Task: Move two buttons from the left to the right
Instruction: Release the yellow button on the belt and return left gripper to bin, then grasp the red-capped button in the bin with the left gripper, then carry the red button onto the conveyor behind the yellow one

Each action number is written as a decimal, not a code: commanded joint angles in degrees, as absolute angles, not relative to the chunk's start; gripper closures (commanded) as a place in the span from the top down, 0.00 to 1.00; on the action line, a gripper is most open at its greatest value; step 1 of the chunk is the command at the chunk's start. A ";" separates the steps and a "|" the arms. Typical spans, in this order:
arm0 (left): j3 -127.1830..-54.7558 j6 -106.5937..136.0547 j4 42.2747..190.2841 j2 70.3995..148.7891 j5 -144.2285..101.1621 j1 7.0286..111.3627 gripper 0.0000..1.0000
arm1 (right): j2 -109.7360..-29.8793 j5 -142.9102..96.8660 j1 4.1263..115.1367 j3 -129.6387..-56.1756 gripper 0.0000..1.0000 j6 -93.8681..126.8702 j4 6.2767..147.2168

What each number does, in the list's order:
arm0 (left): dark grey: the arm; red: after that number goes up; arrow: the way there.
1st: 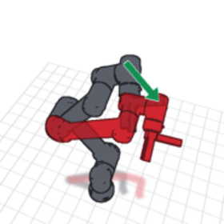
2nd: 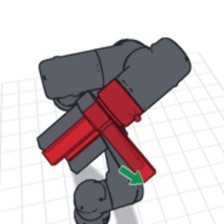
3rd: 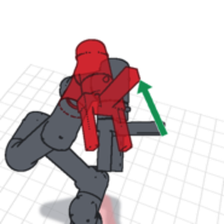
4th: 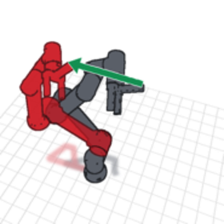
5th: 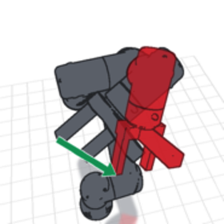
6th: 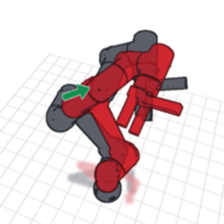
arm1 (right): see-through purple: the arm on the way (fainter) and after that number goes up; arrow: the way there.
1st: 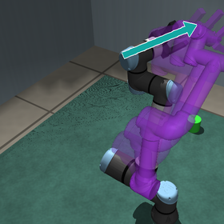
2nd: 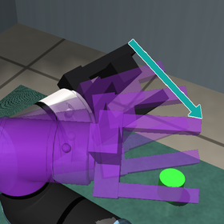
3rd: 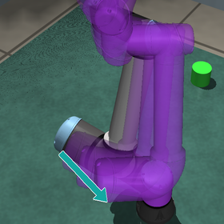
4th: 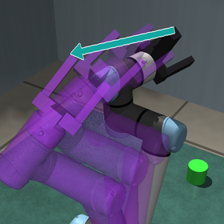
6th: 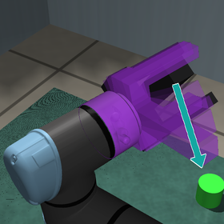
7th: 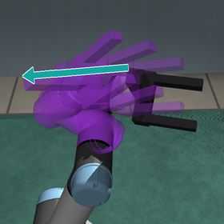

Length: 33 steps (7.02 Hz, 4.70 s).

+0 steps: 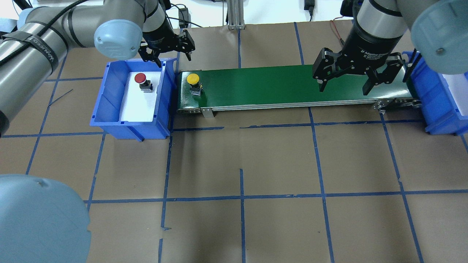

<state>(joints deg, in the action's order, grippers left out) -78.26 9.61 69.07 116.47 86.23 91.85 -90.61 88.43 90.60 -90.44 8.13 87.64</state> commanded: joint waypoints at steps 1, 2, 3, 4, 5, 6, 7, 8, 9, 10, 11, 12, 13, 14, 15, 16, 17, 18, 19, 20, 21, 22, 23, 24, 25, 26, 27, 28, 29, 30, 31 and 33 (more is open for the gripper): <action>-76.21 0.99 69.96 118.37 87.01 87.03 1.00 | -90.62 88.42 90.70 -90.53 1.00 8.17 87.63; -76.29 0.79 70.13 119.87 86.66 83.53 1.00 | -90.62 88.33 90.79 -90.44 1.00 8.17 87.71; -76.64 -1.12 70.14 121.27 87.01 82.63 1.00 | -90.62 88.33 90.70 -90.44 1.00 8.26 87.71; -78.03 -3.06 70.14 121.29 87.19 81.40 1.00 | -90.62 88.33 90.70 -90.53 1.00 8.17 87.71; -80.83 -3.16 70.05 121.12 87.10 80.78 1.00 | -90.62 88.33 90.70 -90.53 1.00 8.17 87.71; -82.25 -2.99 69.44 121.20 86.84 80.51 1.00 | -90.62 88.33 90.70 -90.53 1.00 8.17 87.63; -82.18 -2.99 69.43 121.55 86.75 80.51 1.00 | -90.62 88.33 90.70 -90.53 1.00 8.17 87.63; -82.35 -2.90 69.26 121.99 86.40 80.51 0.95 | -90.62 88.33 90.62 -90.53 1.00 8.17 87.71; -82.35 -3.34 67.69 122.17 86.14 80.51 0.88 | -90.62 88.33 90.62 -90.53 1.00 8.17 87.63; -82.35 -3.51 65.94 122.17 84.83 80.51 0.88 | -90.62 88.33 90.62 -90.53 1.00 8.17 87.63; -82.61 -4.47 63.83 122.17 82.99 80.51 0.88 | -90.62 88.33 90.62 -90.53 1.00 8.17 87.63; -82.88 -4.83 63.81 122.25 83.23 80.51 0.85 | -90.62 88.33 90.62 -90.53 1.00 8.17 87.63; -82.97 -5.09 63.81 122.26 83.23 80.51 0.74 | -90.62 88.42 90.62 -90.53 1.00 8.17 87.63; -82.88 -5.01 63.90 122.26 83.32 80.51 0.65 | -90.62 88.33 90.62 -90.53 1.00 8.17 87.63; -82.88 -4.66 64.24 122.26 83.23 80.51 0.50 | -90.62 88.33 90.62 -90.53 1.00 8.26 87.63; -82.10 -4.22 64.34 122.17 83.23 80.51 0.39 | -90.62 88.42 90.53 -90.53 1.00 8.17 87.54; -81.92 -1.43 64.60 121.12 83.23 80.51 0.35 | -90.62 88.42 90.61 -90.61 1.00 8.17 87.54; -81.57 1.12 66.08 119.46 83.15 80.59 0.35 | -90.53 88.42 90.62 -90.62 1.00 8.17 87.54; -81.39 1.66 68.79 117.18 82.88 80.60 0.35 | -90.53 88.42 90.53 -90.62 1.00 8.09 87.45; -81.30 1.84 71.60 114.64 82.88 80.68 0.35 | -90.53 88.50 90.53 -90.62 1.00 8.09 87.45; -81.30 2.11 74.33 112.00 82.88 81.47 0.35 | -90.61 88.51 90.61 -90.62 1.00 8.09 87.45; -81.30 3.68 75.40 110.06 81.58 84.00 0.35 | -90.53 88.51 90.62 -90.62 1.00 8.09 87.45; -79.73 8.82 74.89 110.47 80.26 86.20 0.34 | -90.53 88.51 90.53 -90.62 1.00 8.09 87.45; -78.50 13.05 74.80 111.35 78.94 89.61 0.34 | -90.53 88.51 90.53 -90.70 1.00 8.00 87.45; -77.96 18.23 74.53 113.01 78.14 92.78 0.33 | -90.53 88.51 90.53 -90.62 1.00 7.91 87.63; -78.48 18.54 72.62 114.94 78.13 94.29 0.33 | -90.53 88.51 90.53 -90.62 1.00 7.91 87.63; -78.83 18.72 72.16 116.70 78.13 94.48 0.34 | -90.53 88.51 90.53 -90.70 1.00 7.91 87.63; -79.19 17.33 71.46 117.15 78.40 94.66 0.33 | -90.53 88.51 90.53 -90.62 1.00 7.91 87.63; -79.89 14.27 71.28 117.07 80.75 94.66 0.34 | -90.53 88.51 90.53 -90.70 1.00 7.91 87.63; -81.46 13.63 68.58 117.33 83.47 94.57 0.34 | -90.53 88.59 90.53 -90.62 1.00 7.82 87.54; -81.74 13.97 66.99 118.73 83.67 94.57 0.35 | -90.53 88.59 90.53 -90.70 1.00 7.82 87.54; -81.83 14.41 66.45 119.00 82.80 94.57 0.37 | -90.53 88.59 90.70 -90.70 1.00 7.91 87.54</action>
<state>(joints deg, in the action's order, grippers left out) -81.67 14.21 67.09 118.71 83.05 94.57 -90.53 88.59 90.57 -90.66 7.84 87.54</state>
